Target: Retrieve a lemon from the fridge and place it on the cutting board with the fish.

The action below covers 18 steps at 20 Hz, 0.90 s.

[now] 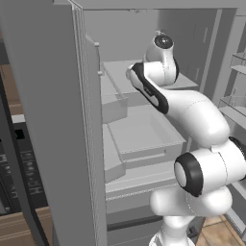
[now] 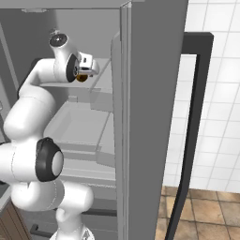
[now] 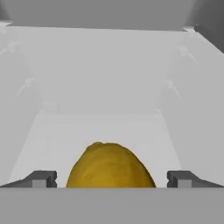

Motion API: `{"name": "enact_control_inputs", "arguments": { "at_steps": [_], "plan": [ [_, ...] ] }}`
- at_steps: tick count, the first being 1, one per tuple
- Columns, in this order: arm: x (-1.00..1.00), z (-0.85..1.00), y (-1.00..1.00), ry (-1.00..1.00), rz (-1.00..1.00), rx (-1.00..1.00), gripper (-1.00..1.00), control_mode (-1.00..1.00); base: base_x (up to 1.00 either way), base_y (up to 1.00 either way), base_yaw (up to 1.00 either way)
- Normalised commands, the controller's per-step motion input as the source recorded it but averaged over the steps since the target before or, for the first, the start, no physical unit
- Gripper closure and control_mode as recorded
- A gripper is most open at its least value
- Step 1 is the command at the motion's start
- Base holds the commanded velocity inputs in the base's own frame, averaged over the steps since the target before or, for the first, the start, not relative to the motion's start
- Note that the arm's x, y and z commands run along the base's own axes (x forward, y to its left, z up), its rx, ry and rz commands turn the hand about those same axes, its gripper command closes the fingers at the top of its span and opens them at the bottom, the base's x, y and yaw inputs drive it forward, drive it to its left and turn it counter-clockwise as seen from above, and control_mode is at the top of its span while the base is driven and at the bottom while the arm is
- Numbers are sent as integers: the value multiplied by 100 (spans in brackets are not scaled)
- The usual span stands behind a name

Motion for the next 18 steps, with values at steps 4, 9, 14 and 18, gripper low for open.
{"name": "enact_control_inputs", "arguments": {
  "at_steps": [4,9,14,18],
  "plan": [
    [8,0,0,0,0,0,-100,-100,0,0,0],
    [4,0,0,0,0,0,-100,-100,0,0,0],
    [0,-9,0,5,0,0,-100,-100,0,0,0],
    [0,-11,0,6,0,0,100,-100,0,0,0]
  ]
}}
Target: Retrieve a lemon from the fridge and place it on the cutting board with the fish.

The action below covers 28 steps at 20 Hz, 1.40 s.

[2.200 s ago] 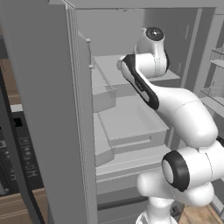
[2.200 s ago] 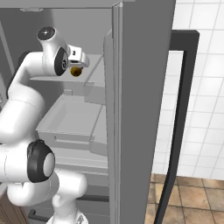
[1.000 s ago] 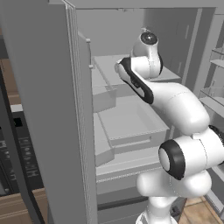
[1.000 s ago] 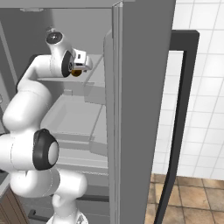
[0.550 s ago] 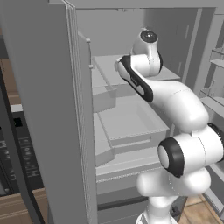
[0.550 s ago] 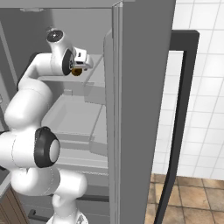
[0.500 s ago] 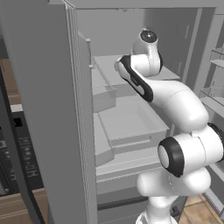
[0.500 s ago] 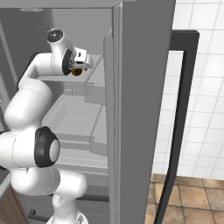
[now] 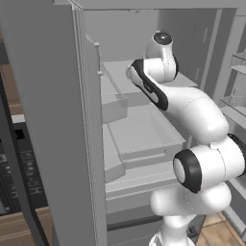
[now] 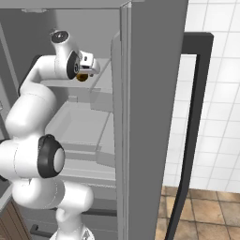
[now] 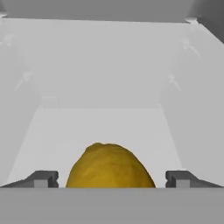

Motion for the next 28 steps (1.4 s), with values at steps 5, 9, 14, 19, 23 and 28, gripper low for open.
{"name": "enact_control_inputs", "arguments": {
  "at_steps": [5,9,14,19,23,28],
  "plan": [
    [0,-4,0,1,0,0,100,-100,0,0,0],
    [0,0,0,0,0,0,100,-100,0,0,0],
    [-1,0,0,-7,0,0,100,-100,0,0,0],
    [-48,11,0,-35,0,0,100,-100,0,0,0],
    [-54,8,0,-24,0,0,100,-100,0,0,0],
    [-68,29,0,-1,0,5,100,-100,0,0,0]
  ]
}}
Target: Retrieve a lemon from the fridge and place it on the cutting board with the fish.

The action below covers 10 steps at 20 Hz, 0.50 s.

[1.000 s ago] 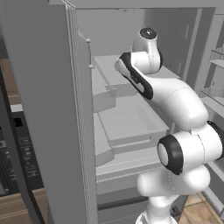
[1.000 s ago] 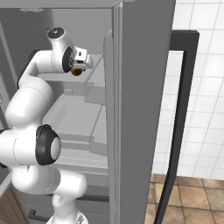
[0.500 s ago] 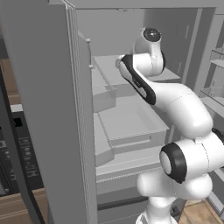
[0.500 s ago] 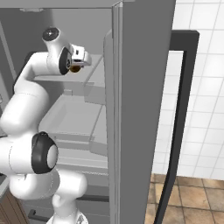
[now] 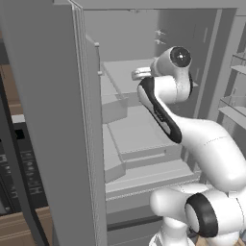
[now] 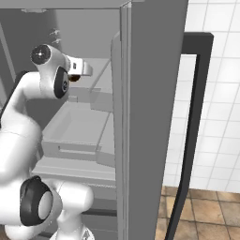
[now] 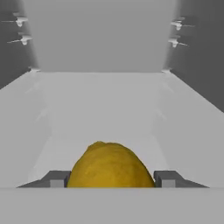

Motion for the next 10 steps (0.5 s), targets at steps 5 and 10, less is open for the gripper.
{"name": "enact_control_inputs", "arguments": {
  "at_steps": [5,10],
  "plan": [
    [-91,28,0,0,0,5,100,-100,0,0,0],
    [-100,6,-4,0,0,1,100,-100,0,0,0]
  ]
}}
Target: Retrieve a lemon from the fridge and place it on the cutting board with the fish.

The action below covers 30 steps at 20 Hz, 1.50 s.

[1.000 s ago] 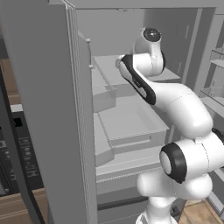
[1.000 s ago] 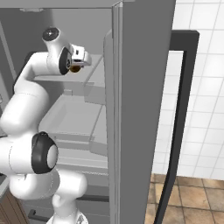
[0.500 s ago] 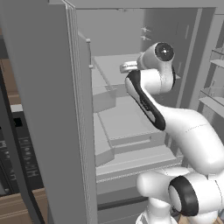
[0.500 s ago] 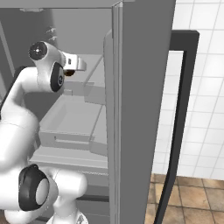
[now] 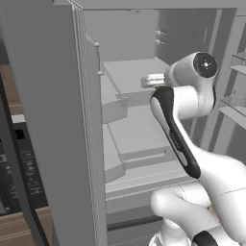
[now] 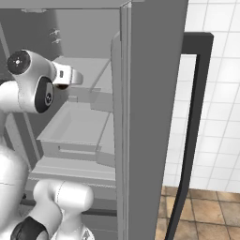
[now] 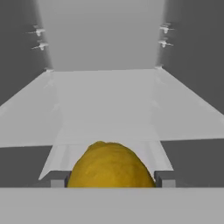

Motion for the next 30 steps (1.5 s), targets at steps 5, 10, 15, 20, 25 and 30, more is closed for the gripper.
{"name": "enact_control_inputs", "arguments": {
  "at_steps": [5,10,15,20,25,30],
  "plan": [
    [-100,0,-12,0,0,0,100,-100,0,0,0],
    [-100,0,-21,0,0,0,100,-100,0,0,0],
    [-88,0,-13,0,-1,0,100,-100,0,0,0],
    [-69,-12,0,0,-6,0,100,-100,0,0,0],
    [-34,-14,0,2,-4,0,100,-100,0,0,0],
    [0,-16,0,1,0,0,100,-100,0,0,0]
  ]
}}
